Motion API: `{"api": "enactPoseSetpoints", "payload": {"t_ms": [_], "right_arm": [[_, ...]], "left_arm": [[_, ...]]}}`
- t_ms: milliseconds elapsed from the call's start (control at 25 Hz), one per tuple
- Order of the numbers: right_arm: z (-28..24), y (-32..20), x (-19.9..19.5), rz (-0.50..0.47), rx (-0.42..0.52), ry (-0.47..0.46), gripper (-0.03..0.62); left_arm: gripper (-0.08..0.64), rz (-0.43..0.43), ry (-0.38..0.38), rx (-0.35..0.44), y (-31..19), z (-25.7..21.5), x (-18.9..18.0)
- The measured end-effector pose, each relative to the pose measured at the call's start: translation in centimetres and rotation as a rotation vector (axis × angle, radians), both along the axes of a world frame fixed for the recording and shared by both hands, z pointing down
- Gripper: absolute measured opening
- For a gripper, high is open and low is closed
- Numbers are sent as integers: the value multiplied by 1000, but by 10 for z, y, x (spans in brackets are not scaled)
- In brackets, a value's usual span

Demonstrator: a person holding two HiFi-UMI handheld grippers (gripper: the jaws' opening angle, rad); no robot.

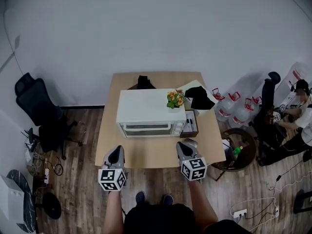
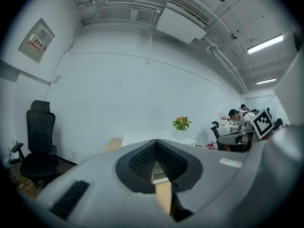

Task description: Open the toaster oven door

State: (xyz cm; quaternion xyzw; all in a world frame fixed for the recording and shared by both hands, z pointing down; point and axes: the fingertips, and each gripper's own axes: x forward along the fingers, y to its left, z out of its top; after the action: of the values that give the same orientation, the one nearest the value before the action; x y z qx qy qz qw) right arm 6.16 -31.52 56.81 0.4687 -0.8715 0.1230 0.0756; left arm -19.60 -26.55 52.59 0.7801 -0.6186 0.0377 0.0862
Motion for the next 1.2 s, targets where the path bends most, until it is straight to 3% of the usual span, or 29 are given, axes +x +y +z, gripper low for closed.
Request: {"api": "enactPoseSetpoints", "payload": {"t_ms": [160,320,480,1200], "right_arm": [[4,-13,4,33,-15,-7,12],[9,-25,2,32,-21,2,12],[15,-39,-3,25,-30,17,12],[63,-96,-32,-20,-82,102,12]], "left_arm": [[-2,32,-9,-4,-16,2,3],[-2,46,-77,9,-28,2,3],[-2,35,-30,1,-41,10,-4],[-2,9,-9,-52,-57,33,-24]]}}
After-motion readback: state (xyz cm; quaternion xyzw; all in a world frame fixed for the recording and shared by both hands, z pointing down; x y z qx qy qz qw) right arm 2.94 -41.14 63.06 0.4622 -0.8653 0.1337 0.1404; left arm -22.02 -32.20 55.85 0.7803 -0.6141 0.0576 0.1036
